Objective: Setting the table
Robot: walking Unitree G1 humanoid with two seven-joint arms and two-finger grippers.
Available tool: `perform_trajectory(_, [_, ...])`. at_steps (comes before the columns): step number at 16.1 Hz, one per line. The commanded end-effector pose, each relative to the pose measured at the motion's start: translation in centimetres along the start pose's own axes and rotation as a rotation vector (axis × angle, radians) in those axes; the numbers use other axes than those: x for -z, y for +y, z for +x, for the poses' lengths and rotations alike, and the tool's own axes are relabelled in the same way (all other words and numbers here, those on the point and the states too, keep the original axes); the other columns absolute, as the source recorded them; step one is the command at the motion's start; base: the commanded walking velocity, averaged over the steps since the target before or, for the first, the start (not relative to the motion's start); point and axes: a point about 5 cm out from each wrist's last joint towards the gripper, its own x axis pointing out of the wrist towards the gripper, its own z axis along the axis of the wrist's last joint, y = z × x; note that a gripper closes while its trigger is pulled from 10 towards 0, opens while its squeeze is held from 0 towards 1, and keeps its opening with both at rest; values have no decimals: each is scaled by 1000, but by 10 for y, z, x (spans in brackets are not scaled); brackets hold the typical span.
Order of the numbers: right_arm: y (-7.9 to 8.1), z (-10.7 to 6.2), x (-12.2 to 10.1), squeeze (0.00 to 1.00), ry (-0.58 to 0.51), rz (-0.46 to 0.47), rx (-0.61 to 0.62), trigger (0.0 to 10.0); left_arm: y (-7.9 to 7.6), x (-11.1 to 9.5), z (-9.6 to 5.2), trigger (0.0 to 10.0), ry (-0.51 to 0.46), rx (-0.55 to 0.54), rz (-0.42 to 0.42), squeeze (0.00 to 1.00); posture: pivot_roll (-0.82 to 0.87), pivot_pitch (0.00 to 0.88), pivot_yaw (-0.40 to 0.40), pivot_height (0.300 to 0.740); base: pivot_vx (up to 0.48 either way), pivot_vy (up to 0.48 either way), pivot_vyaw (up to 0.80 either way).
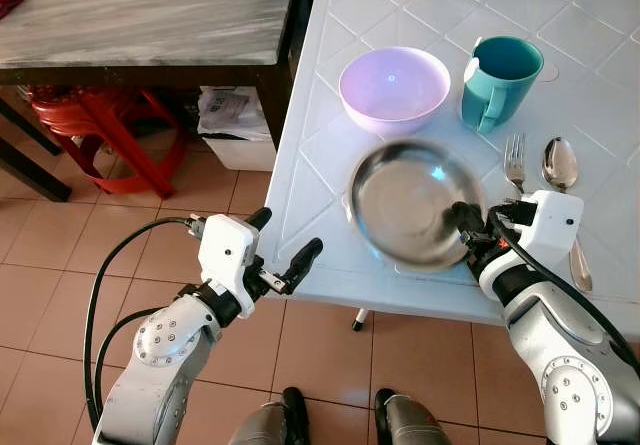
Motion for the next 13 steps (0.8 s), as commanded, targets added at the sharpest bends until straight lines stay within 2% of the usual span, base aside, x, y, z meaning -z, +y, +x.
perform_trajectory(1, [1,-1,30,0,164,57,-10,0,1,3,-3,10000,18,-7,3,0,-117,275,115,740,0,0,0])
perform_trajectory(10, [2,1,29,0,158,45,-10,0,2,2,-1,10000,12,-12,9,0,-113,262,115,740,0,0,0])
perform_trajectory(11, [3,1,28,0,143,24,-15,0,2,2,0,10000,9,-23,7,0,-114,262,116,740,0,0,0])
perform_trajectory(13, [6,-1,24,0,101,-100,-39,0,7,1,1,10000,6,-86,17,0,-117,262,115,740,0,0,0])
